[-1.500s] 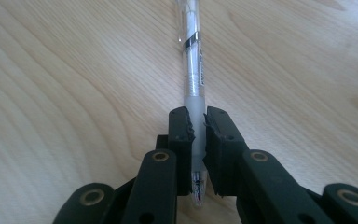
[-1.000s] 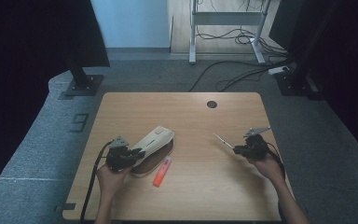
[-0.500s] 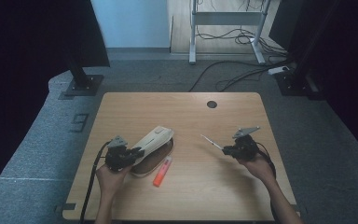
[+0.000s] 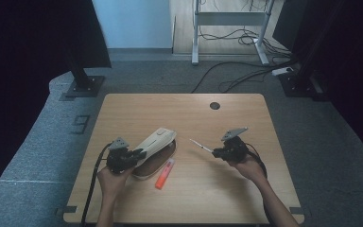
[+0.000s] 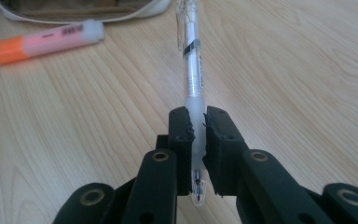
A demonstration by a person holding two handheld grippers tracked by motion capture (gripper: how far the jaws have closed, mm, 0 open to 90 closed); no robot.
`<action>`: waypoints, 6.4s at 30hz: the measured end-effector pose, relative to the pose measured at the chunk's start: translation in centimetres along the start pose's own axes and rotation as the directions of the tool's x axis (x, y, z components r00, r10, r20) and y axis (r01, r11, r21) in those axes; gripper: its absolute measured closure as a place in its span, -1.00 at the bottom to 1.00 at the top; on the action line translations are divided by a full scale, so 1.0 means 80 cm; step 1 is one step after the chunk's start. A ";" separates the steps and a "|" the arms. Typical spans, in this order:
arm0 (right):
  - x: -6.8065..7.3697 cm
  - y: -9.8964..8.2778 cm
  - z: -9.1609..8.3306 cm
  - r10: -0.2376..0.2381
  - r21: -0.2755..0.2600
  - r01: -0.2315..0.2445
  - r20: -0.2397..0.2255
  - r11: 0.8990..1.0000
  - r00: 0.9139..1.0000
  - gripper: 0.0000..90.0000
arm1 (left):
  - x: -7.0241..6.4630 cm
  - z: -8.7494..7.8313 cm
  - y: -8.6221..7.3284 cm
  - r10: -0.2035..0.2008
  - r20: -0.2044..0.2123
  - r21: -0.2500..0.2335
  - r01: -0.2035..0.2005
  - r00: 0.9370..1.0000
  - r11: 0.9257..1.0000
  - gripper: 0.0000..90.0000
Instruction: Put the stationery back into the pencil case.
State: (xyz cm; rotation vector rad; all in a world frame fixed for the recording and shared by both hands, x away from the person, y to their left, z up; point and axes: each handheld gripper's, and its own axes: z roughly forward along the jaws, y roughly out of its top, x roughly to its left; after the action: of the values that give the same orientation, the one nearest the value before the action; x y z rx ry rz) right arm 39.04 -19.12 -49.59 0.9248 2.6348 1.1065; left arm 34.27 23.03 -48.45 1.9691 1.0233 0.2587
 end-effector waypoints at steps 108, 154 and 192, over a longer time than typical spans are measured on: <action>0.083 0.128 0.168 -0.231 0.076 0.230 -0.002 0.970 0.973 0.55 | 0.002 0.003 0.001 -0.002 0.015 0.003 0.002 1.000 1.000 0.64; 0.088 0.079 0.158 -0.169 0.078 0.167 0.013 0.983 0.986 -0.54 | 0.003 0.002 0.000 0.006 0.031 0.002 -0.006 0.999 1.000 0.62; 0.141 0.034 0.120 -0.362 0.063 0.382 -0.212 0.922 0.908 0.13 | 0.001 0.001 0.001 0.009 0.032 0.002 -0.010 0.999 1.000 0.62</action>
State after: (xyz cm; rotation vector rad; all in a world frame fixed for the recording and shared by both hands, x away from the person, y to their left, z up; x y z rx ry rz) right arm 34.63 -5.21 -53.44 0.3077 2.8818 1.0151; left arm 34.42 23.02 -48.48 1.9747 0.9942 0.2303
